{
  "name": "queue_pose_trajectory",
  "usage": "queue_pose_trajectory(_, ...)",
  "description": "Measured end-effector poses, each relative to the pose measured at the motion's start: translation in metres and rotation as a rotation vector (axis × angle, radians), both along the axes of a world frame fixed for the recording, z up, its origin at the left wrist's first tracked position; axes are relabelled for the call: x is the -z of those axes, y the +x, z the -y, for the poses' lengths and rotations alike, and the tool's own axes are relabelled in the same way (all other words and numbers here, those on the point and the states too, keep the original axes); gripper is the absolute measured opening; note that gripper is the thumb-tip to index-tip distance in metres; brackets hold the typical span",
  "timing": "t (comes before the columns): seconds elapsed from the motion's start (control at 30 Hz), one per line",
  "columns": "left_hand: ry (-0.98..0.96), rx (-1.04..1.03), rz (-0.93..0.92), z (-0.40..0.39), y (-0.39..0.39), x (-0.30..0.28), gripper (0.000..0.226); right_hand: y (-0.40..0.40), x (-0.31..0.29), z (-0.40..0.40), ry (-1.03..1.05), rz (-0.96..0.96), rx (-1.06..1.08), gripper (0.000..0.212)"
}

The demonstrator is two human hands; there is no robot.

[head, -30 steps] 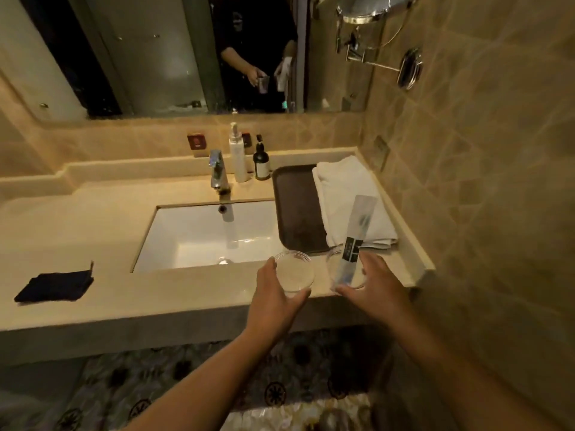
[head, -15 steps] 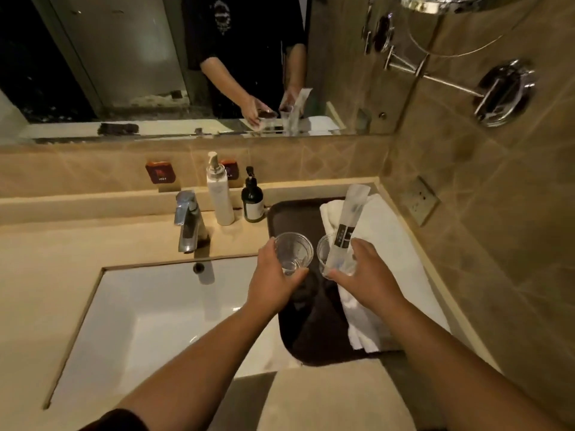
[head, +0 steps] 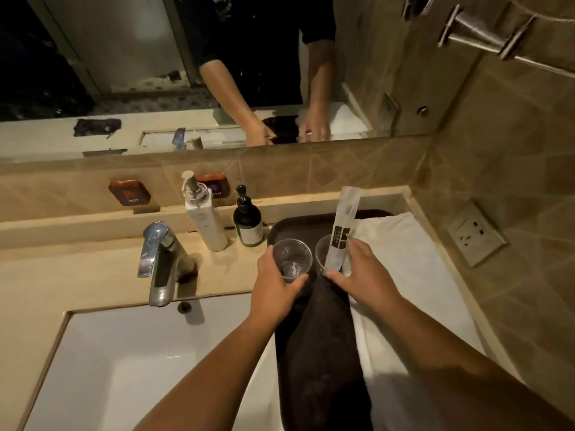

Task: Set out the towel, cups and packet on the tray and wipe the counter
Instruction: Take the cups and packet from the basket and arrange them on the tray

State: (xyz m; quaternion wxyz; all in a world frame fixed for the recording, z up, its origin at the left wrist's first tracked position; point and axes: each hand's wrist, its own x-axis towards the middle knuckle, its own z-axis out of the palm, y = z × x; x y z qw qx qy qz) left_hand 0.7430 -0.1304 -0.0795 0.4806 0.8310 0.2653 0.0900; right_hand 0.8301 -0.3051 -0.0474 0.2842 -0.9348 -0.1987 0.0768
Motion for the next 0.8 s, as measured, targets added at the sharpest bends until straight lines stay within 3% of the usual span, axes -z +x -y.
queue_pose_trajectory(0.53,-0.033,0.002,-0.029,-0.010,0.013,0.004,0.096,0.019,0.009,-0.001,0.091,-0.100,0.001,0.083)
queue_pose_trajectory(0.67,-0.027,0.003,-0.042,-0.010,0.014,0.003,0.097,0.030,-0.005,-0.003,0.156,0.022,0.126,0.070)
queue_pose_trajectory(0.8,-0.024,-0.001,-0.054,-0.010,0.015,0.003,0.097,0.062,-0.022,-0.012,0.010,-0.045,0.139,0.068)
